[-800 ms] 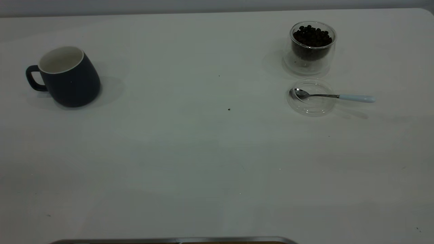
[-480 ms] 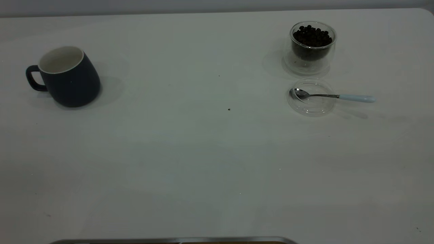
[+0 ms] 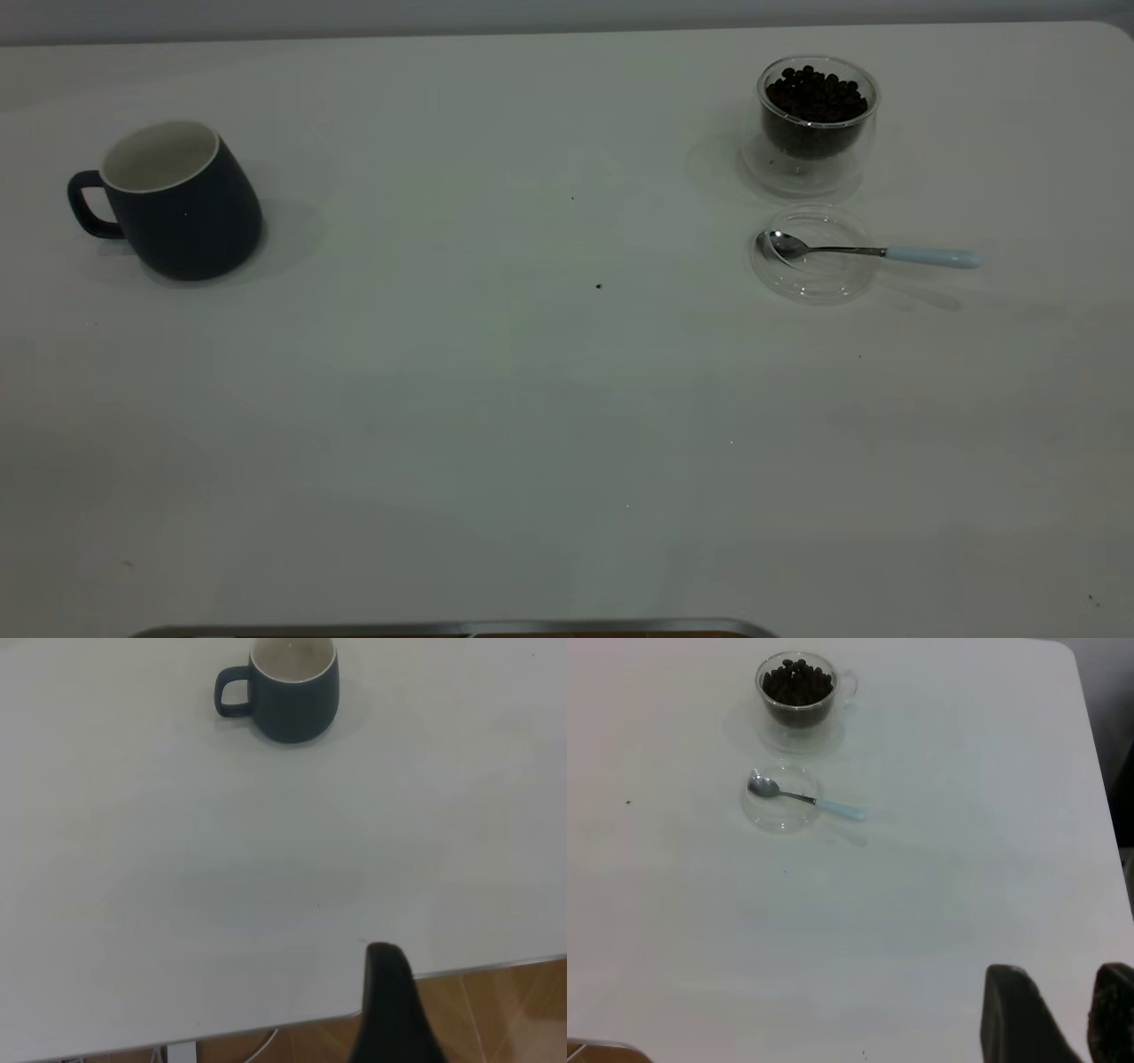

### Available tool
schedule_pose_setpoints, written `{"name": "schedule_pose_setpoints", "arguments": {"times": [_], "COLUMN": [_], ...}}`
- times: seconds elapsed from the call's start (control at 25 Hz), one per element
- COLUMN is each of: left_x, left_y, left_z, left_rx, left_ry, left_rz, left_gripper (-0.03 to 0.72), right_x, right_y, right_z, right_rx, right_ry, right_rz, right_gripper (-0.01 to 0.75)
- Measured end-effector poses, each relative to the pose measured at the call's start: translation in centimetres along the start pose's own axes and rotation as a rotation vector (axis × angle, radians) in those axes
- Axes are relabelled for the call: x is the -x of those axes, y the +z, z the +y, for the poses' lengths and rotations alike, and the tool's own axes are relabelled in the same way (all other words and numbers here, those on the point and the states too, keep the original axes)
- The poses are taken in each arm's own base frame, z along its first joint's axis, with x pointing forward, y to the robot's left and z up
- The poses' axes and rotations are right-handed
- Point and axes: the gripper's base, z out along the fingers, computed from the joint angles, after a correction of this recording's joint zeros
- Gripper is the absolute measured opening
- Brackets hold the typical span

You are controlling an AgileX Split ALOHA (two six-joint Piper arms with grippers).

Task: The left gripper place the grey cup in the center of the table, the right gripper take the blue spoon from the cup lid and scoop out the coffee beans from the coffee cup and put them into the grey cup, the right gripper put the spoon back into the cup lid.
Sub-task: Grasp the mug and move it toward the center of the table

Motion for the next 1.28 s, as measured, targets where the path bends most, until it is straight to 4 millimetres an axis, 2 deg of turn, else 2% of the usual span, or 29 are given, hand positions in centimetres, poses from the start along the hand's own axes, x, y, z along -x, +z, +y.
{"name": "schedule_pose_setpoints", "arguments": {"times": [0.36, 0.48, 0.64, 0.76, 0.92, 1.12, 1.28], "left_x": [0.4, 2.9, 8.3, 12.4, 17.0, 20.8, 22.3], "left_y": [0.1, -0.1, 0.7, 3.1, 7.8, 14.6, 20.7], "left_z": [-0.3, -0.3, -0.2, -0.2, 0.1, 0.6, 0.9], "left_rx": [-0.037, -0.04, -0.05, -0.071, -0.088, -0.125, -0.203], "left_ry": [-0.012, -0.011, 0.045, 0.102, 0.201, 0.375, 0.56], "left_rz": [0.025, 0.061, 0.153, 0.278, 0.4, 0.534, 0.637], "left_gripper": [0.555, 0.555, 0.555, 0.555, 0.555, 0.555, 0.555], "right_x": [0.0, 0.0, 0.0, 0.0, 0.0, 0.0, 0.0], "right_y": [0.0, 0.0, 0.0, 0.0, 0.0, 0.0, 0.0], "right_z": [0.0, 0.0, 0.0, 0.0, 0.0, 0.0, 0.0], "right_rx": [0.001, 0.001, 0.001, 0.001, 0.001, 0.002, 0.002], "right_ry": [0.0, 0.0, 0.0, 0.0, 0.0, 0.001, 0.001], "right_rz": [0.0, 0.0, -0.001, -0.001, -0.001, -0.001, -0.001], "right_gripper": [0.239, 0.239, 0.239, 0.239, 0.239, 0.239, 0.239]}}
